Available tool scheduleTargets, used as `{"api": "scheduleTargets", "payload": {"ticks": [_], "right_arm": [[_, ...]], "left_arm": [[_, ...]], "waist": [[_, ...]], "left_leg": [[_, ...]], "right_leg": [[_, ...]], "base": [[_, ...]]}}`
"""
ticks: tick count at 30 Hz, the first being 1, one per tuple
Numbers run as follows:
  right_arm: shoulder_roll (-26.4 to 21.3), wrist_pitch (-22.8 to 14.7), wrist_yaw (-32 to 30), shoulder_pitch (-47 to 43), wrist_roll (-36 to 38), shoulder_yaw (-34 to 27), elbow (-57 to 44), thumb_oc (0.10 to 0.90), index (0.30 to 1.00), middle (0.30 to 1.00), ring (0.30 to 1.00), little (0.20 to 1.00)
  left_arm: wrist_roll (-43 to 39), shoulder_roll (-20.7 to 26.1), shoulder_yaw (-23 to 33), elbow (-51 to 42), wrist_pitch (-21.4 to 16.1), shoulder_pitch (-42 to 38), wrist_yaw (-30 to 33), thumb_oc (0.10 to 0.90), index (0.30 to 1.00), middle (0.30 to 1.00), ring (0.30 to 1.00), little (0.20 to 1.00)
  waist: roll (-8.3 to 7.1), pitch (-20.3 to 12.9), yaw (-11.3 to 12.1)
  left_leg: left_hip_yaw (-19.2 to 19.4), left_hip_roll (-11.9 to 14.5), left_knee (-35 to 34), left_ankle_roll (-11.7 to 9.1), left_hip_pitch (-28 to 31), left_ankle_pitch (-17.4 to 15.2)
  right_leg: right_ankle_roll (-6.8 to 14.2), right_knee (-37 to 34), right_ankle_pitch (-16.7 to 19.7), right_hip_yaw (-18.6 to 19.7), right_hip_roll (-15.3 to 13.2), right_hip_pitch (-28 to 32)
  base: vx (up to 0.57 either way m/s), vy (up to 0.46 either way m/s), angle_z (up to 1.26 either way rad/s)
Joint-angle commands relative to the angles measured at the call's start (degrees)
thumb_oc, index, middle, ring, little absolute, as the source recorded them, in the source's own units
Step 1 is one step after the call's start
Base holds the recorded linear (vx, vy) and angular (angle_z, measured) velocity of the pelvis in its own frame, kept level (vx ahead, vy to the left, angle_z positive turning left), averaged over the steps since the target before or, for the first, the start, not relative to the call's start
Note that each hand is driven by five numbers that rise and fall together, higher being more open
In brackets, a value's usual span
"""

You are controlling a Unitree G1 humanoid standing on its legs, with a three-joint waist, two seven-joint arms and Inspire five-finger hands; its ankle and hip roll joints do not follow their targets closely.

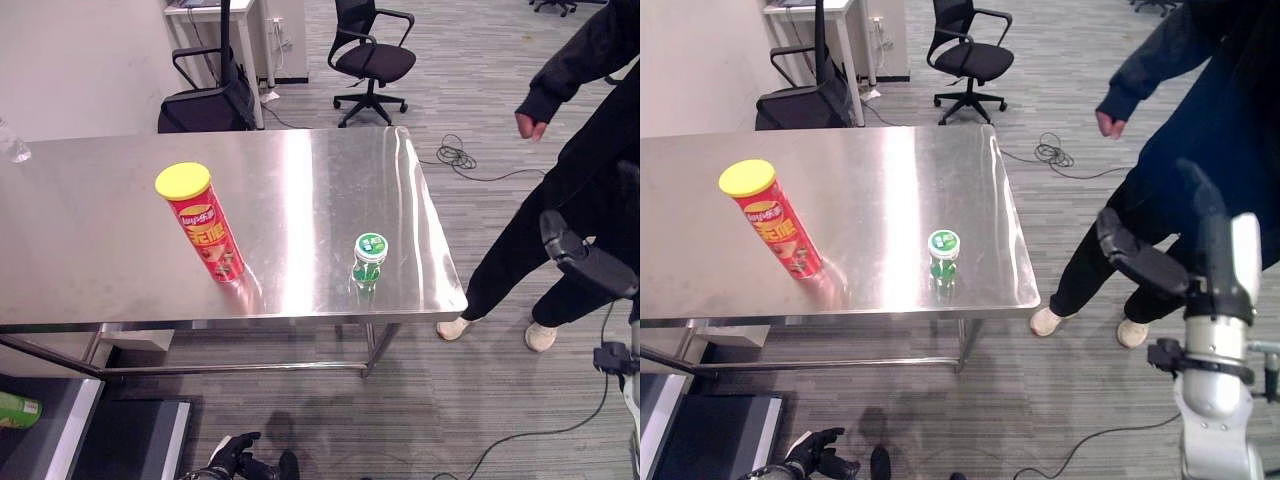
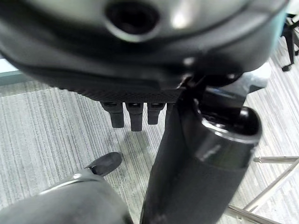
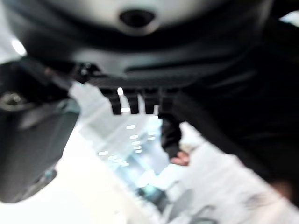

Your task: Put the goods on the table back onto the shelves and tidy them up.

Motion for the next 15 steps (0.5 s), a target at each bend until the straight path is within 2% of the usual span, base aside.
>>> {"api": "scheduleTargets", "payload": {"ticks": [1,6,10,15], "right_arm": [[-6.98,-4.52,1.57,-3.06,2.18,0.52,-1.98,0.800,0.900,0.900,0.900,0.900],[-6.82,-4.40,4.24,-5.77,2.90,7.58,0.63,0.800,0.900,0.900,0.900,0.900],[-7.15,-4.19,5.28,-7.18,1.66,10.47,1.76,0.800,0.900,0.900,0.900,0.900],[-8.43,-3.32,4.43,-9.75,-3.11,14.28,5.08,0.800,0.900,0.900,0.900,0.900]], "left_arm": [[1.29,-3.26,-4.39,4.95,0.22,0.21,-2.37,0.800,0.900,0.900,0.900,0.900],[0.29,-3.17,-4.64,5.02,0.12,0.13,-2.82,0.800,0.900,0.900,0.900,0.900],[0.24,-3.10,-5.05,4.40,0.11,0.33,-3.09,0.800,0.900,0.900,0.900,0.900],[0.79,-2.99,-6.17,3.35,0.16,0.59,-3.53,0.800,0.900,0.900,0.900,0.900]], "waist": [[-1.14,-3.06,3.03],[-0.98,-3.16,3.69],[-0.82,-3.33,3.92],[-0.39,-3.53,4.40]], "left_leg": [[-1.77,3.27,5.99,-3.60,-6.89,0.44],[-1.92,3.28,6.50,-3.73,-6.92,0.40],[-2.10,3.23,6.46,-3.69,-6.70,0.39],[-2.22,3.17,6.16,-3.57,-6.21,0.35]], "right_leg": [[-0.12,1.82,-1.48,1.22,2.34,-1.34],[-0.32,1.77,-1.56,0.90,2.36,-0.86],[-0.43,1.74,-1.66,0.79,2.28,-0.52],[-0.43,1.72,-1.71,0.48,2.20,-0.25]], "base": [[-0.01,-0.010,0.04],[-0.01,-0.008,0.04],[0.00,-0.001,0.01],[0.01,0.002,0.04]]}}
